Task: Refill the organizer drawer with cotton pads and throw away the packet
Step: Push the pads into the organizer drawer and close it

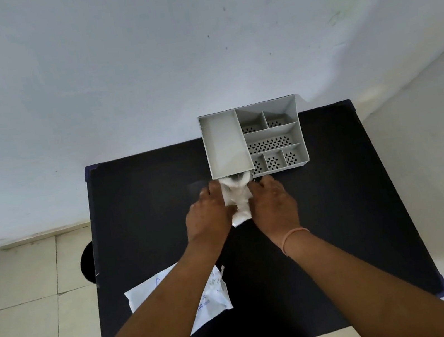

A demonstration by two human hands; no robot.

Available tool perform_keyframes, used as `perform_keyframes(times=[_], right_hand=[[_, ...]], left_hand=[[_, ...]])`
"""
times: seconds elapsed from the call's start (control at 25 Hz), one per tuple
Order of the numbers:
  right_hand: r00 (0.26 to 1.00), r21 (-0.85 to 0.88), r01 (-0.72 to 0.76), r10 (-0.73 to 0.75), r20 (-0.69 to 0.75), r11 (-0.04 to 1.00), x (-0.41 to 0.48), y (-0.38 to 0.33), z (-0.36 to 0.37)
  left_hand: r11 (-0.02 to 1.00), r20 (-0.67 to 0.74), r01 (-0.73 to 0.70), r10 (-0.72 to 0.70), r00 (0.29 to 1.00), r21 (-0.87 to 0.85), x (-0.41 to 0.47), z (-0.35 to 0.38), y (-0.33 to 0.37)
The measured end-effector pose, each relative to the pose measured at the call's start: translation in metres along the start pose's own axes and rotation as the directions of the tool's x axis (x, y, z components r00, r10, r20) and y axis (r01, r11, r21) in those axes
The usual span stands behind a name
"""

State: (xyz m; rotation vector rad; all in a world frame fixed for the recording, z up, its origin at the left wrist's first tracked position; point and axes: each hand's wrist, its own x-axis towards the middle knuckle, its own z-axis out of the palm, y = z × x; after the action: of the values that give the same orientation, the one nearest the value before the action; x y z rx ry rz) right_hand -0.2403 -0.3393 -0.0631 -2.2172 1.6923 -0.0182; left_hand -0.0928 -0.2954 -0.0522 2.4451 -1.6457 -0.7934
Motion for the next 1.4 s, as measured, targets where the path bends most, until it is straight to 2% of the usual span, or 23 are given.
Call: perform_keyframes(times=[0.08,0.2,0.28,0.4,0.48,0.52,0.56,0.6,0.64,0.68,0.76,0.84,0.92,1.04,1.08,1.24,1.28,1.4], right_hand=[[0.998,0.021,-0.049,0.05,-0.024,0.999,-0.003,0.003,0.003],[1.0,-0.029,-0.02,0.019,-0.022,0.999,-0.002,0.005,0.003],[1.0,-0.073,0.013,-0.011,0.028,0.997,0.005,0.004,0.0],[0.999,-0.042,-0.02,0.022,0.045,0.999,0.008,0.001,-0.007],[0.995,-0.009,-0.037,0.036,-0.092,0.999,0.003,-0.001,-0.015],[0.989,-0.032,0.005,-0.009,-0.147,0.999,-0.002,-0.002,-0.02],[0.983,-0.078,0.092,-0.103,-0.153,0.993,-0.006,-0.002,-0.022],[0.973,-0.132,0.196,-0.21,-0.098,0.972,-0.01,-0.002,-0.022],[0.959,-0.177,0.279,-0.284,-0.001,0.944,-0.012,-0.002,-0.022],[0.948,-0.222,0.315,-0.296,0.115,0.923,-0.012,-0.003,-0.02],[0.93,-0.305,0.315,-0.228,0.288,0.899,-0.006,-0.004,-0.015],[0.915,-0.318,0.28,-0.151,0.374,0.906,0.001,-0.007,-0.014],[0.922,-0.248,0.204,-0.1,0.374,0.947,0.004,-0.014,-0.02],[0.976,-0.187,0.13,-0.092,0.2,0.974,0.001,-0.022,-0.029],[0.977,-0.19,0.128,-0.091,0.193,0.973,0.0,-0.023,-0.029],[0.9,-0.143,0.143,-0.068,0.43,0.979,0.008,-0.018,-0.023],[0.897,-0.118,0.157,-0.091,0.432,0.981,0.011,-0.016,-0.022],[0.959,-0.131,0.181,-0.145,0.245,0.975,0.015,-0.015,-0.025]], left_hand=[[1.0,-0.021,0.009,-0.009,1.0,-0.019,-0.001,0.002,-0.006],[0.98,-0.009,-0.088,0.091,0.996,0.178,-0.003,0.003,-0.009],[0.952,0.031,-0.138,0.135,0.99,0.274,0.002,0.001,-0.005],[0.968,0.065,-0.105,0.093,0.994,0.227,0.009,-0.009,0.004],[0.978,-0.048,-0.106,0.116,0.992,0.181,0.007,-0.017,0.004],[0.974,-0.149,-0.141,0.168,0.974,0.18,0.003,-0.019,0.003],[0.958,-0.223,-0.196,0.242,0.944,0.21,-0.001,-0.02,0.0],[0.931,-0.254,-0.253,0.32,0.913,0.263,-0.003,-0.018,-0.002],[0.889,-0.234,-0.313,0.4,0.886,0.334,-0.005,-0.017,-0.003],[0.851,-0.132,-0.351,0.429,0.894,0.389,-0.005,-0.015,-0.004],[0.826,0.066,-0.351,0.36,0.931,0.441,-0.004,-0.011,-0.003],[0.834,0.18,-0.328,0.275,0.944,0.443,0.001,-0.011,-0.001],[0.837,0.208,-0.326,0.259,0.943,0.439,0.003,-0.015,0.003],[0.827,0.1,-0.329,0.32,0.942,0.456,0.001,-0.019,0.009],[0.826,0.071,-0.331,0.337,0.939,0.456,0.001,-0.016,0.009],[0.848,0.183,-0.32,0.265,0.947,0.423,0.004,-0.004,0.009],[0.855,0.187,-0.306,0.248,0.95,0.418,0.004,-0.004,0.01],[0.867,0.151,-0.305,0.266,0.952,0.393,0.0,-0.004,0.013]])
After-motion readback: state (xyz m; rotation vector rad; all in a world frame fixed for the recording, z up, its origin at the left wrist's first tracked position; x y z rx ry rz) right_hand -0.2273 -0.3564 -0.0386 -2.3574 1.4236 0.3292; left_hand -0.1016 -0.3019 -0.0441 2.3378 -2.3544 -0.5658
